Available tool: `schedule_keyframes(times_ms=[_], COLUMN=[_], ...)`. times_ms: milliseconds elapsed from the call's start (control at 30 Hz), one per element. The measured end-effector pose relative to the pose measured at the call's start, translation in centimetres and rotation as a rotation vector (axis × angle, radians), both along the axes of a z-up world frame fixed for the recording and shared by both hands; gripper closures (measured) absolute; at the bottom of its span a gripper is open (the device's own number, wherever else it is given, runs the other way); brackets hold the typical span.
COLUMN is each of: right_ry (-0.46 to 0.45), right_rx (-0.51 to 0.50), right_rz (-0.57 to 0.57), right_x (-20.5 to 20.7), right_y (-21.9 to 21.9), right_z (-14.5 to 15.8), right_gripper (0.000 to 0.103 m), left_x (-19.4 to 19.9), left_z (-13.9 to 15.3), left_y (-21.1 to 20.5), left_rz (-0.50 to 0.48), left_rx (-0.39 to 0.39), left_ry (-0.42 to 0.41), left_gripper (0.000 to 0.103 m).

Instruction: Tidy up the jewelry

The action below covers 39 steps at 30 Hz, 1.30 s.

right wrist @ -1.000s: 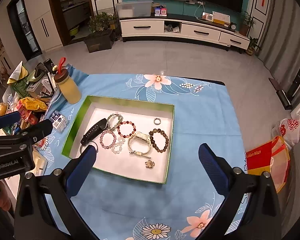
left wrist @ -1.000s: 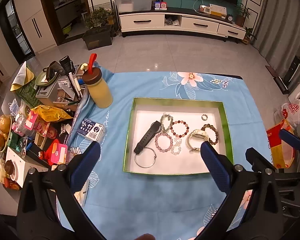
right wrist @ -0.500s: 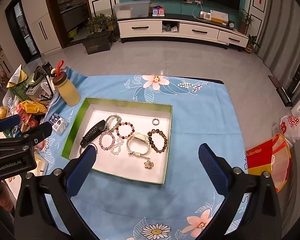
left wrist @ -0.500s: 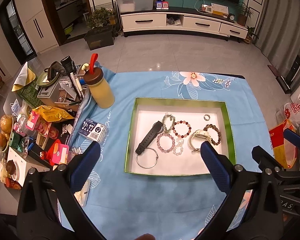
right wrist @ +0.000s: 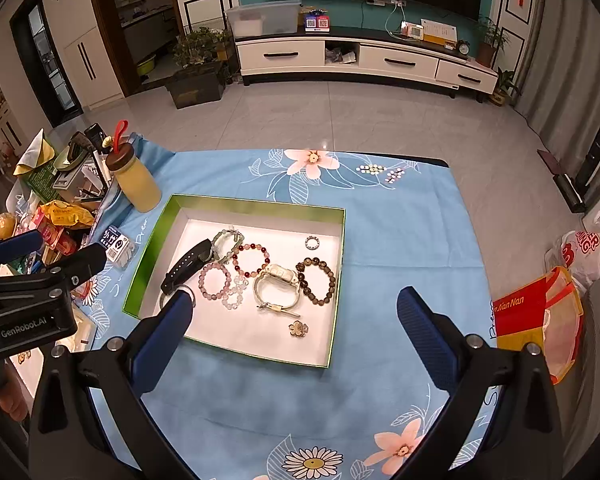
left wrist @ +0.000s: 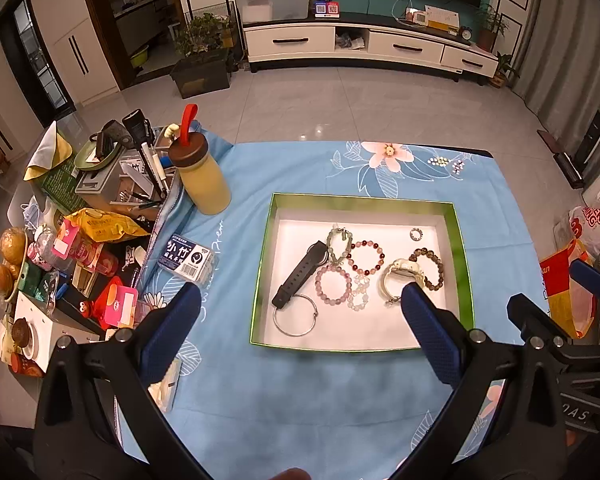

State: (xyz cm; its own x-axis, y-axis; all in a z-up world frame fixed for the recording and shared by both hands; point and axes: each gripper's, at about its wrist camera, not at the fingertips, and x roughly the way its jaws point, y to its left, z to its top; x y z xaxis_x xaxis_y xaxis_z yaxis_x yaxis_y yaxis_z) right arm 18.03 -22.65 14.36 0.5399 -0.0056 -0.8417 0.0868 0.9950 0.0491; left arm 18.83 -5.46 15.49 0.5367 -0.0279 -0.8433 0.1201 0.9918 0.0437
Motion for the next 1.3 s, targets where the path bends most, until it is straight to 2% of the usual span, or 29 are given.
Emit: schedule_keyframes(times_ms=[1300], right_ry=[0.001], right_rx=[0.004], right_rz=[-0.003], right_x=[-0.13], right_y=[-0.03], right_z=[-0.28], right_gripper=[0.001], left_x=[0.36], left_z=[-0.88], left_y=[0.35], left_rz=[0.010], left_rx=[0.003], left_ry=[0.020], left_gripper=[0.002])
